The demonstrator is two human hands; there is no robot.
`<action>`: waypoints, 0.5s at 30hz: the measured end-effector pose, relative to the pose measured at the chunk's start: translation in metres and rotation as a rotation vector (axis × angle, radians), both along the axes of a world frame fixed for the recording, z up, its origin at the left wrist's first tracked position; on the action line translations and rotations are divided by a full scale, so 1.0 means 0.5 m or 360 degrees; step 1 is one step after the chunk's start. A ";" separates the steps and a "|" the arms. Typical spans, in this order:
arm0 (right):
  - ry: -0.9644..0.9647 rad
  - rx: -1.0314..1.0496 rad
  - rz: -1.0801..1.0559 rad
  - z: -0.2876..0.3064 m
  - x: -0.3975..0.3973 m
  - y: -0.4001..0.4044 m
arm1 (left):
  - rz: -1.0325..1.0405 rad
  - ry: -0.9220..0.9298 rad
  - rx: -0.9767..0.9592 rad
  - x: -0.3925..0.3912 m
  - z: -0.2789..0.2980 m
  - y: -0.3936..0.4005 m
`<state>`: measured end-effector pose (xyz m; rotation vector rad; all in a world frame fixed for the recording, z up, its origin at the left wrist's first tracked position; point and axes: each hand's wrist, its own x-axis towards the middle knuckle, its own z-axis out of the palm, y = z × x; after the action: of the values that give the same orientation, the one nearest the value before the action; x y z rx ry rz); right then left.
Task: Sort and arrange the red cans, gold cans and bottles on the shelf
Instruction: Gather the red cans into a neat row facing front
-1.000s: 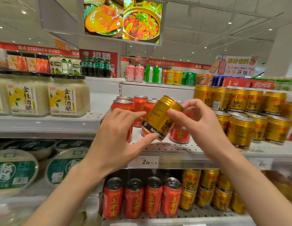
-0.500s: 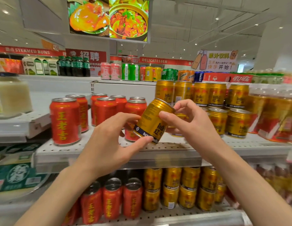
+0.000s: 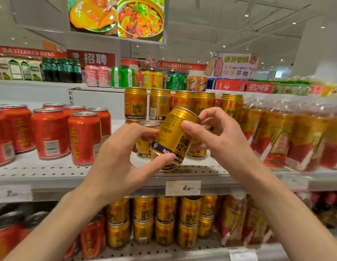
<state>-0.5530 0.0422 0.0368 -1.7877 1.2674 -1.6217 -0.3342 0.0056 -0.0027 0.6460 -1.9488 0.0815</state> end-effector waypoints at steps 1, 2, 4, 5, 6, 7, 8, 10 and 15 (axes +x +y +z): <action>0.0015 0.0000 -0.0014 0.000 -0.012 0.002 | 0.0014 -0.0026 -0.0021 -0.011 0.001 -0.002; 0.0030 -0.0002 -0.0030 0.001 -0.022 0.005 | 0.0031 -0.0060 -0.0040 -0.020 0.002 -0.004; 0.0065 -0.0019 -0.0077 0.003 -0.043 0.010 | 0.0065 -0.0133 -0.0045 -0.033 0.005 -0.013; 0.0093 -0.0029 -0.0108 0.004 -0.053 0.014 | 0.0087 -0.0164 -0.0043 -0.035 0.006 -0.019; 0.0136 -0.0033 -0.0146 0.007 -0.062 0.018 | 0.0114 -0.0188 -0.0046 -0.036 0.008 -0.026; 0.0195 -0.0033 -0.0188 0.008 -0.073 0.021 | 0.0148 -0.0208 -0.0043 -0.035 0.009 -0.035; 0.0262 -0.0027 -0.0228 0.010 -0.082 0.025 | 0.0184 -0.0229 -0.0024 -0.033 0.009 -0.046; 0.0385 -0.0012 -0.0298 0.005 -0.096 0.027 | 0.0229 -0.0286 0.0066 -0.028 0.004 -0.069; 0.0627 -0.0003 -0.0360 -0.044 -0.083 0.003 | 0.0243 -0.0349 0.0107 -0.022 -0.014 -0.099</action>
<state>-0.5945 0.0437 0.0150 -2.1005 1.6938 -1.4203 -0.3454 -0.0438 -0.0096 0.8605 -2.1169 0.1891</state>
